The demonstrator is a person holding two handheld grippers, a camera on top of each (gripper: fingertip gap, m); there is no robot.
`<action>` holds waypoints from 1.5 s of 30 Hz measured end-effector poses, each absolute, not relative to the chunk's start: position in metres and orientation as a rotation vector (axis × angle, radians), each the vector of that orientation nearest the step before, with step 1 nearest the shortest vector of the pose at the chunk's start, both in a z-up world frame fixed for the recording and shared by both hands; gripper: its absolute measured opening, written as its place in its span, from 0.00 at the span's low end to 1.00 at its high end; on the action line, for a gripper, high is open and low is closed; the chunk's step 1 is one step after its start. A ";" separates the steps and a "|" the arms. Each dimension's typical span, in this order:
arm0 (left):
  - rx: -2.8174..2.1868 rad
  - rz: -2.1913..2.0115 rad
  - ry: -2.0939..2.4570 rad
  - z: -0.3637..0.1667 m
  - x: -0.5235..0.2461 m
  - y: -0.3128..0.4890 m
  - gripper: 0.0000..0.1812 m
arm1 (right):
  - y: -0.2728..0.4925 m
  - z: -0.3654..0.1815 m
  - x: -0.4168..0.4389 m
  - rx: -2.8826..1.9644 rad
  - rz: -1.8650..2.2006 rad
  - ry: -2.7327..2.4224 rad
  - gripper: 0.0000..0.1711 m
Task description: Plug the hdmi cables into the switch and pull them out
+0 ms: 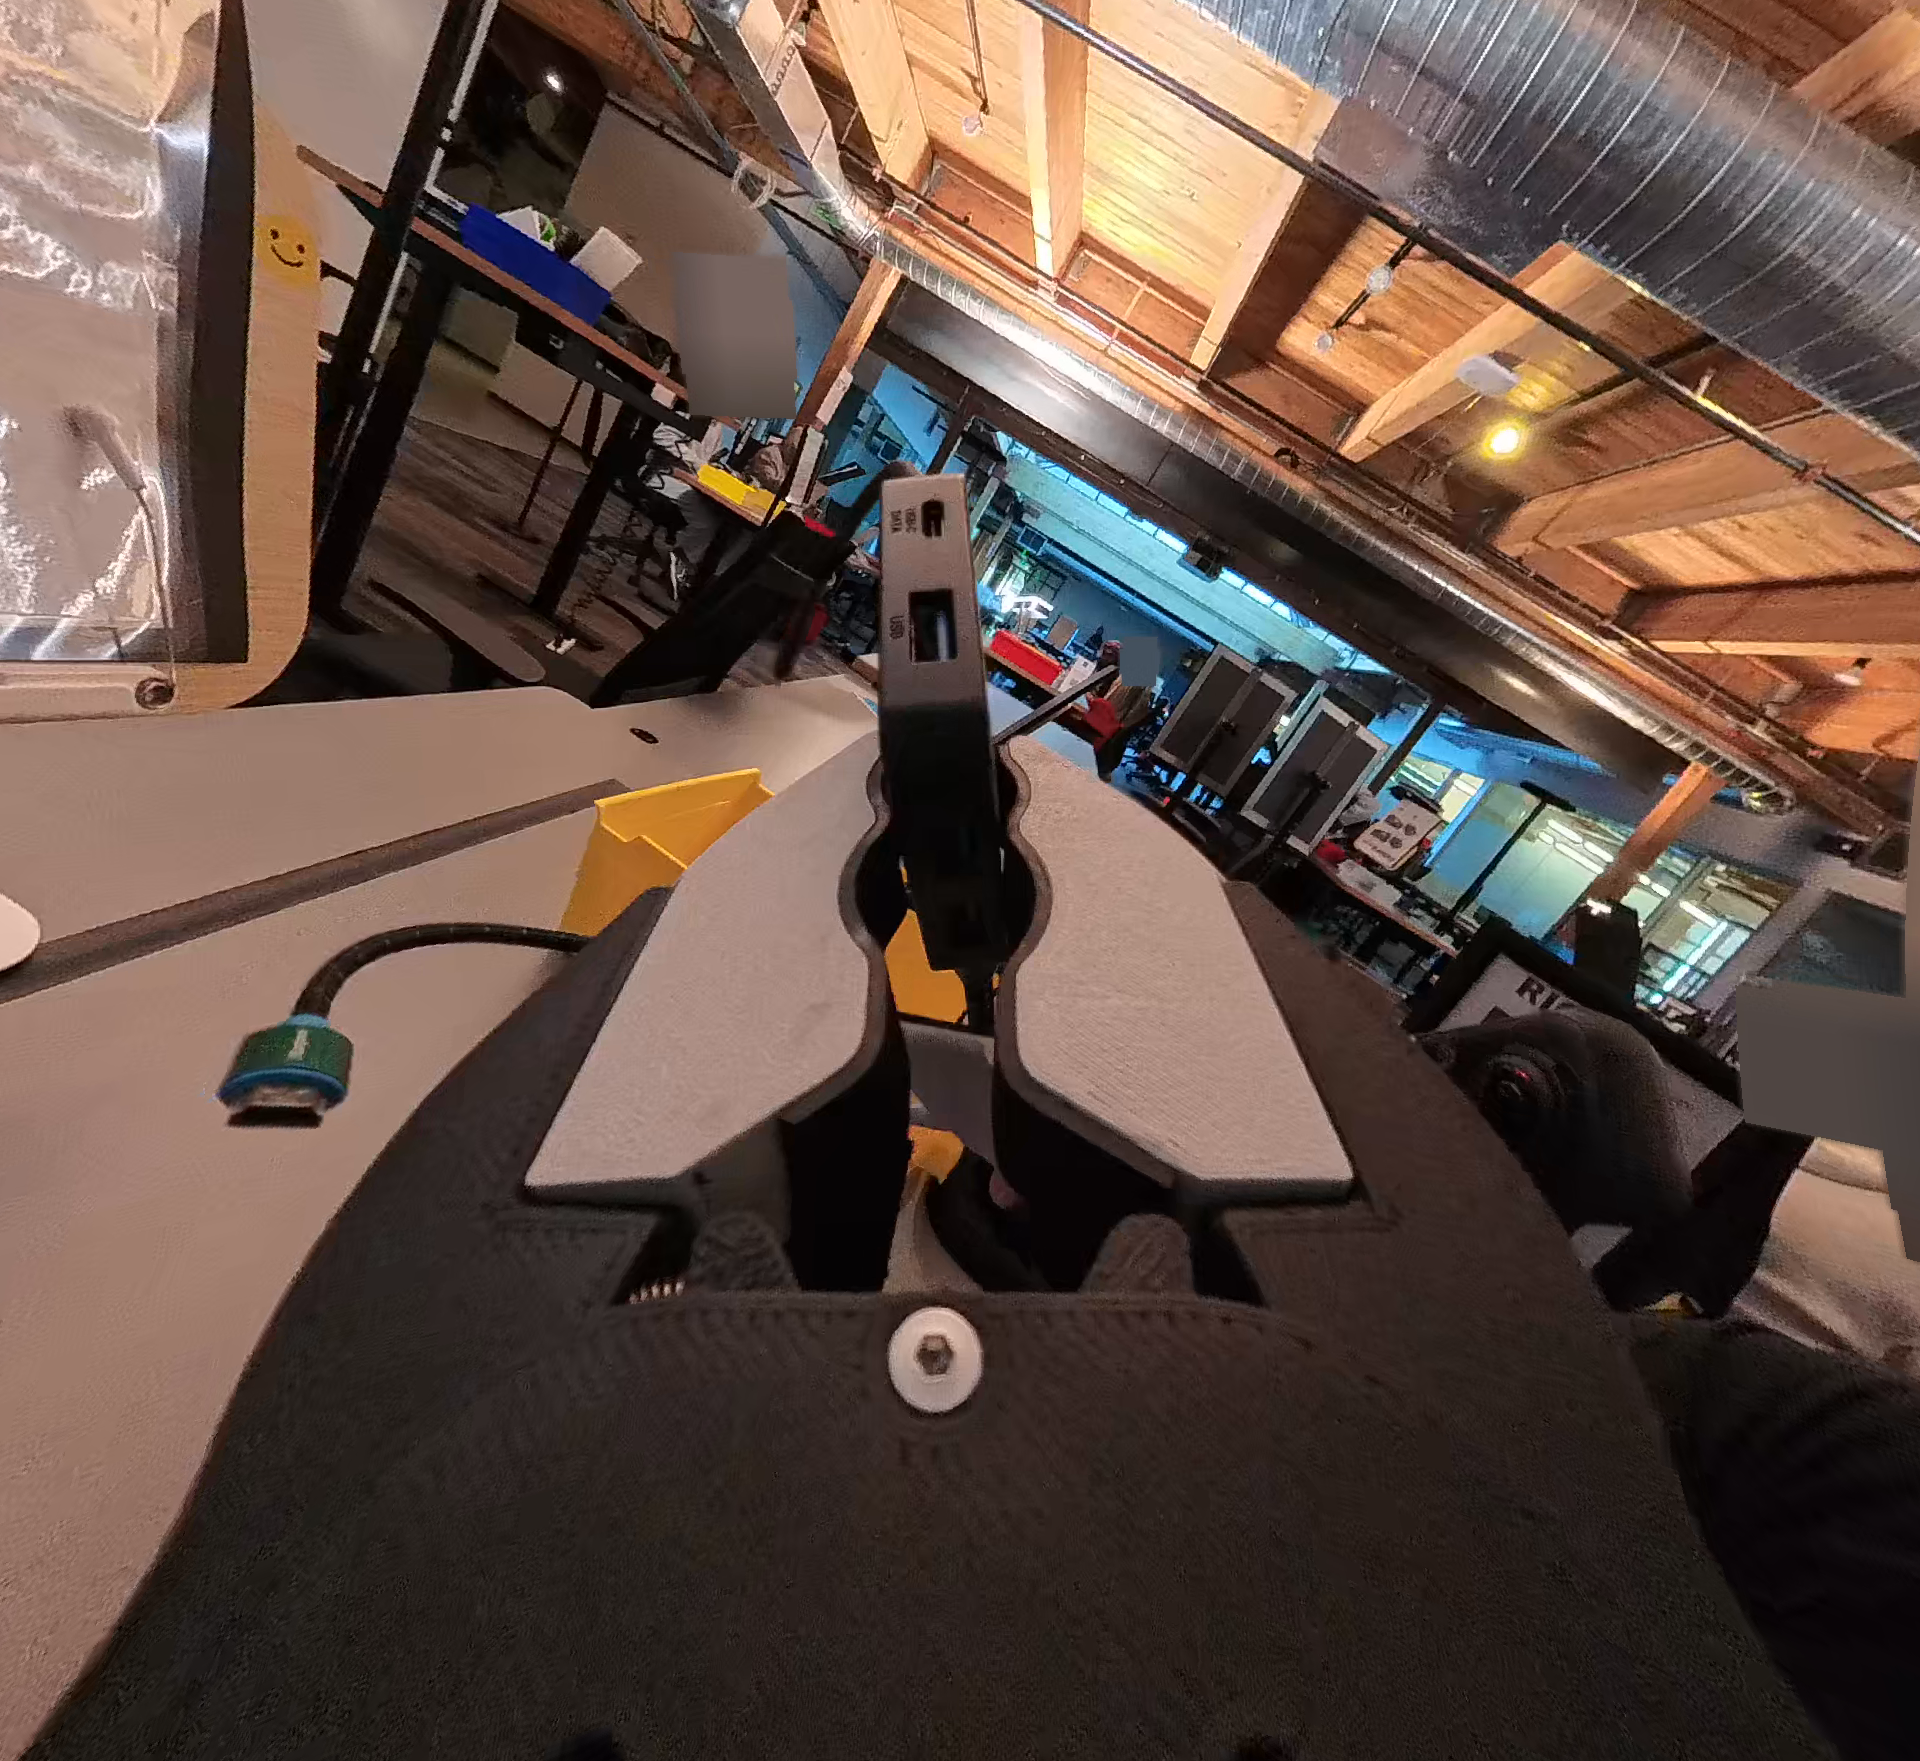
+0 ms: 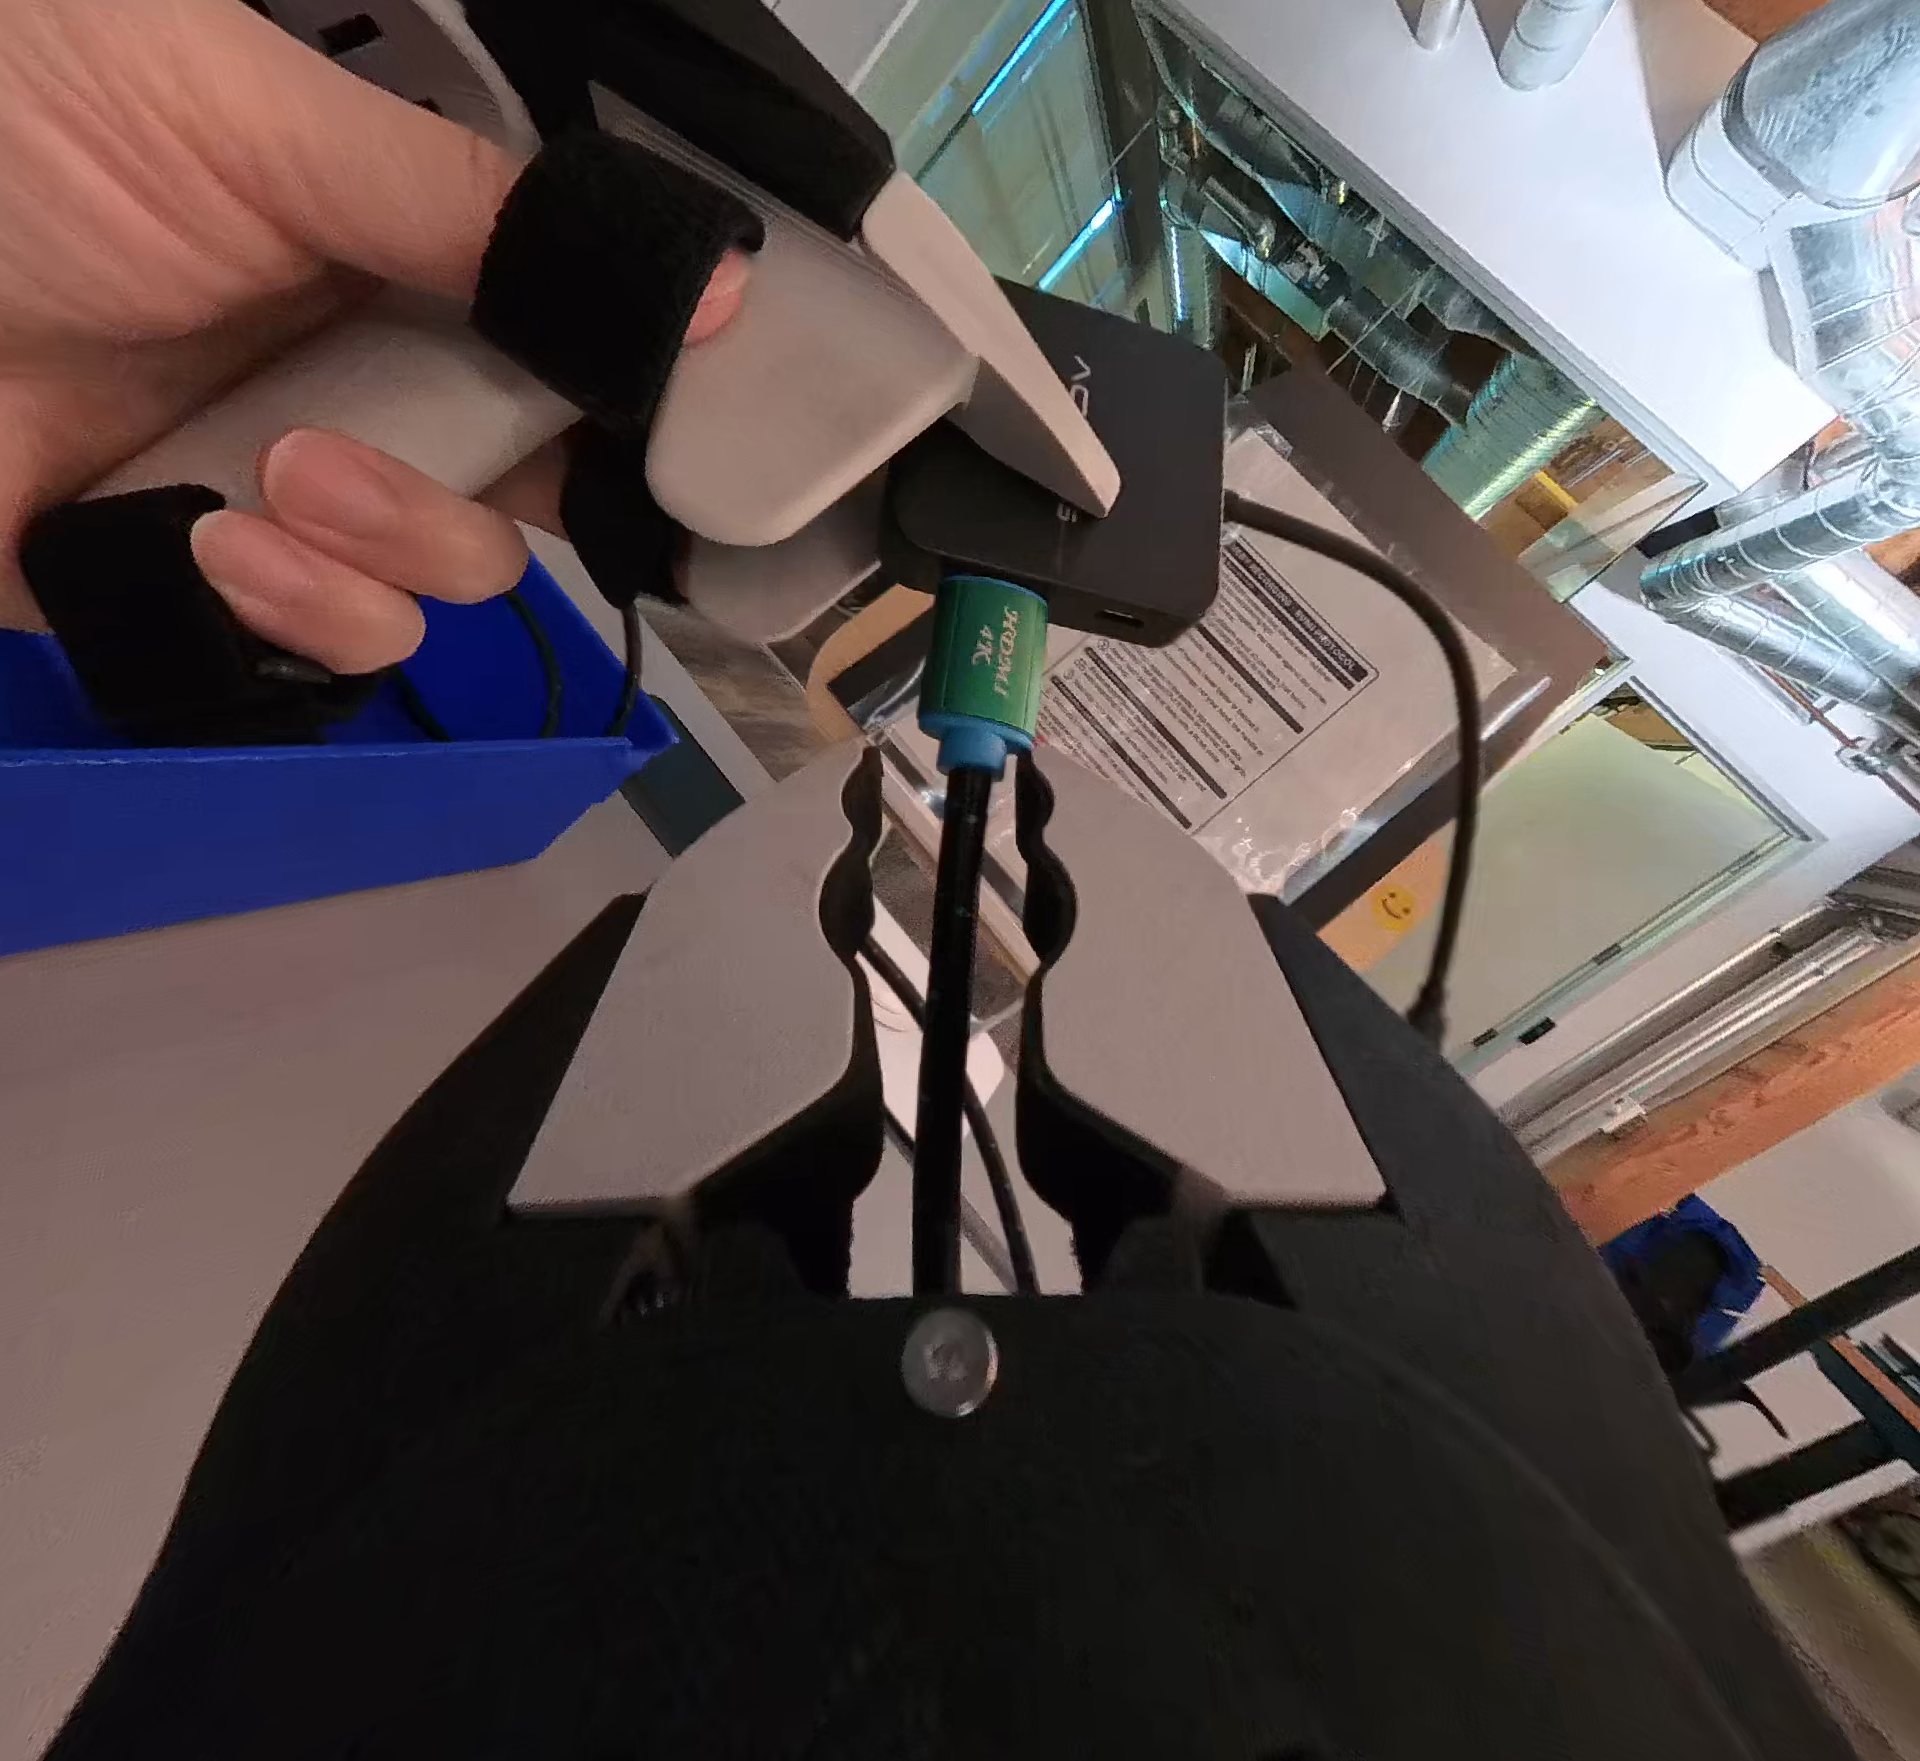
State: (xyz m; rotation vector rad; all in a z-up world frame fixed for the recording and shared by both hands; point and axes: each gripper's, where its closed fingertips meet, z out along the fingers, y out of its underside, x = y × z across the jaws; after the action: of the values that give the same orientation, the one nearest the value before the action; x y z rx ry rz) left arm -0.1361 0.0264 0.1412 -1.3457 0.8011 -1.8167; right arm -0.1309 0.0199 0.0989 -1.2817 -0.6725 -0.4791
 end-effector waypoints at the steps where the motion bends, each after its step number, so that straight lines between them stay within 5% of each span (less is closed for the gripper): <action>1: -1.344 -1.809 0.805 0.142 -0.136 0.026 0.07 | 0.020 0.099 -0.131 -1.282 -0.461 -0.670 0.15; 6: -1.356 -1.780 0.824 0.140 -0.132 0.020 0.07 | 0.017 0.112 -0.124 -1.236 -0.452 -0.589 0.27; 10: -1.346 -1.788 0.835 0.140 -0.125 0.011 0.07 | 0.014 0.110 -0.129 -1.212 -0.384 -0.621 0.14; 32: -1.277 -1.638 0.747 0.149 -0.132 0.018 0.07 | 0.014 0.109 -0.133 -1.254 -0.176 -0.522 0.14; 36: -1.201 -1.691 0.565 0.181 -0.206 0.066 0.07 | 0.010 0.088 -0.157 -1.229 -0.319 -0.703 0.14; 45: -1.186 -1.734 0.827 0.199 -0.229 0.027 0.07 | -0.050 0.195 -0.051 -1.290 -0.081 -0.543 0.14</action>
State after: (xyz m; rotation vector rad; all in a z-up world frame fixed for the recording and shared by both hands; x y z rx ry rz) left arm -0.2293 0.0272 0.1986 -1.1857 0.8265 -1.7339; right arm -0.0514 -0.0504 0.1952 -1.2903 -0.5431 -0.0814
